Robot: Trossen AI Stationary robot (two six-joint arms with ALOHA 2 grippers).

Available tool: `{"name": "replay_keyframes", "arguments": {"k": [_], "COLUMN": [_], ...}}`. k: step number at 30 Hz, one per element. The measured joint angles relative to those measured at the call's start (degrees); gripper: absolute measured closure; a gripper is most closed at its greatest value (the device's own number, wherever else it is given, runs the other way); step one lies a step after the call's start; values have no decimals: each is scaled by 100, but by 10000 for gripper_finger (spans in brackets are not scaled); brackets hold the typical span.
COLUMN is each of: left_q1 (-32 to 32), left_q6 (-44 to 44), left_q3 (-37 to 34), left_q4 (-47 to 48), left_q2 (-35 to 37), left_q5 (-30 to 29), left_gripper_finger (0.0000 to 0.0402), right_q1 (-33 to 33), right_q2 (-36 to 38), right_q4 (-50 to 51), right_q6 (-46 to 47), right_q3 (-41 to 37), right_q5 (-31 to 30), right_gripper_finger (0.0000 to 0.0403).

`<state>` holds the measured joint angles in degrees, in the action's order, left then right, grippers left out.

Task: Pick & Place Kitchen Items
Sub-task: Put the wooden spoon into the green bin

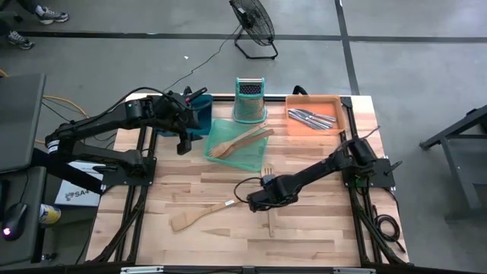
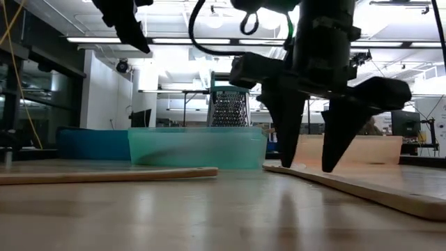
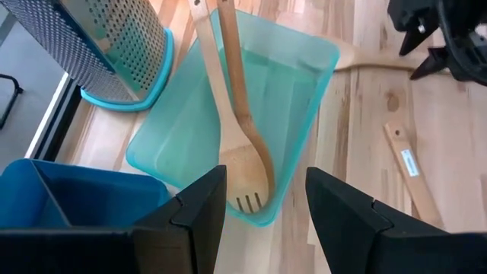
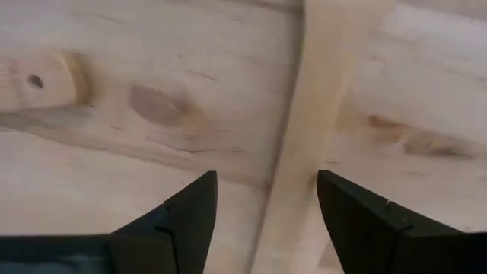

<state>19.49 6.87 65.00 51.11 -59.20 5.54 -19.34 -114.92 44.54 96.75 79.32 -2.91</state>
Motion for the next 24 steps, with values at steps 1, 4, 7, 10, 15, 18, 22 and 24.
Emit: {"name": "replay_keyframes", "arguments": {"k": [1, 4, 7, 10, 15, 18, 22, 24], "left_q1": [0, 0, 0, 0, 0, 0, 0, 0], "left_q6": [35, 50, 57, 83, 119, 188, 190, 190], "left_q3": [0, 1, 1, 1, 1, 1, 1, 1], "left_q4": [36, 55, 55, 59, 66, 66, 50, 50], "left_q2": [-2, -2, -2, -2, -2, -2, -2, -2], "left_q5": [-5, -7, -6, -6, -7, -8, -10, -10], "left_gripper_finger": [225, 225, 225, 225, 225, 225, 225, 225], "right_q1": [0, 26, 40, 34, 24, 23, 29, 27], "right_q2": [-47, -204, -338, -454, -505, -513, -524, -524], "right_q4": [147, 592, 616, 505, 465, 465, 387, 390], "right_q6": [4, 93, 140, 202, 438, 524, 612, 702], "right_q3": [75, 250, 281, 302, 298, 296, 216, 167], "right_q5": [31, 38, 141, 198, 210, 212, 332, 337], "right_gripper_finger": [185, 191, 196, 199, 208, 216, 232, 243]}}
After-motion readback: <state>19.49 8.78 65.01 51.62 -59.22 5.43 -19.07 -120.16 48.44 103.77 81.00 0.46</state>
